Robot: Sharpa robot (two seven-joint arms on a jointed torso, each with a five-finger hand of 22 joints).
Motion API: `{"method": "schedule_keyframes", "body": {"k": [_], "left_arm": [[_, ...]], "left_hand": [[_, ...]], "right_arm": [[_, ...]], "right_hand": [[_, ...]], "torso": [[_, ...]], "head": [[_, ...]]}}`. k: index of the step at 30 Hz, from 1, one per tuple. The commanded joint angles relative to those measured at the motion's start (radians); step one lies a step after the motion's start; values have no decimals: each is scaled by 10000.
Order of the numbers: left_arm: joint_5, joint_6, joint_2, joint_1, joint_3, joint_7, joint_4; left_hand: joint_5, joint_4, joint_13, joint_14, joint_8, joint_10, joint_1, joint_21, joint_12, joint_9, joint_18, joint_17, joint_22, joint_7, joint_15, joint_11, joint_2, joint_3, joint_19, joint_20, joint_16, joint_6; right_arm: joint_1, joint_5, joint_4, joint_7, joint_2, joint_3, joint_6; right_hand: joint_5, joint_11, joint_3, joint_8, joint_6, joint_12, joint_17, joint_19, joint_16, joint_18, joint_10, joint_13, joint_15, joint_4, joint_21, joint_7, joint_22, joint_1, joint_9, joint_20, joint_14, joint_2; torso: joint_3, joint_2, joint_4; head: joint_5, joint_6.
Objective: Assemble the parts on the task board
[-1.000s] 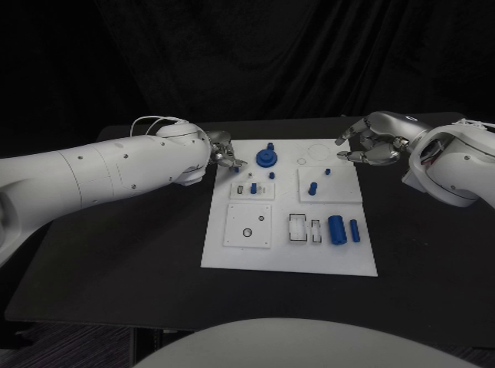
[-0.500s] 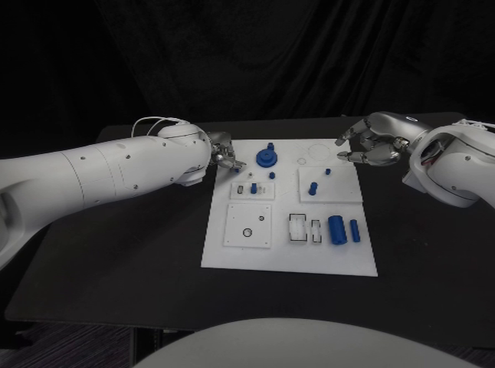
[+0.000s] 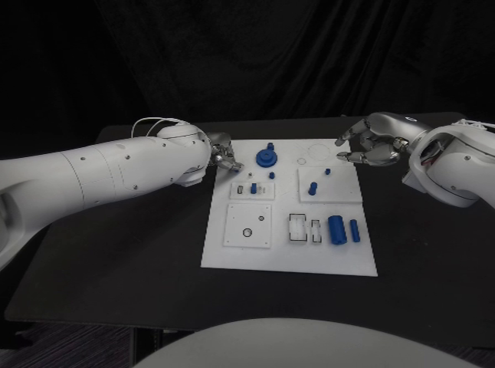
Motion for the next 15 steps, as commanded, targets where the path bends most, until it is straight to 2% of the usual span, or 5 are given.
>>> {"method": "schedule_keyframes", "body": {"k": [1,2,15], "left_arm": [[-65,131,-19,-28,7,169,-12],[-65,129,-26,-29,7,178,-11],[-65,-76,-147,-33,7,316,132]], "left_hand": [[197,-88,2619,1056,-62,1056,190,41,26,3,-64,2633,2634,-36,31,-2,1,237,1054,22,26,-4],[-14,-144,2619,1056,-79,1056,237,41,26,9,-64,2633,2634,-42,25,-8,-26,458,1054,21,26,-12],[153,-329,2619,1056,-73,1056,214,41,26,80,-64,2633,2634,-46,21,-15,-264,1163,1054,15,26,31]], "right_arm": [[-21,-15,-11,-136,-8,9,74],[-21,-15,-12,-136,-8,9,76],[-22,-15,-9,-148,-20,9,88]], "right_hand": [[13,48,28,-2,76,-69,1458,205,-36,73,0,1174,96,19,-64,-24,2012,12,-18,48,799,88],[13,48,28,-2,76,-69,1458,205,-36,73,0,1174,96,19,-64,-24,2012,12,-18,48,799,88],[15,48,32,-3,77,-71,1458,205,-35,72,0,1172,96,18,-63,-24,2013,13,-21,48,799,95]], "torso": [[-1,-4,2],[0,-6,1],[-2,-2,3]], "head": [[16,-2],[17,-2],[31,-2]]}}
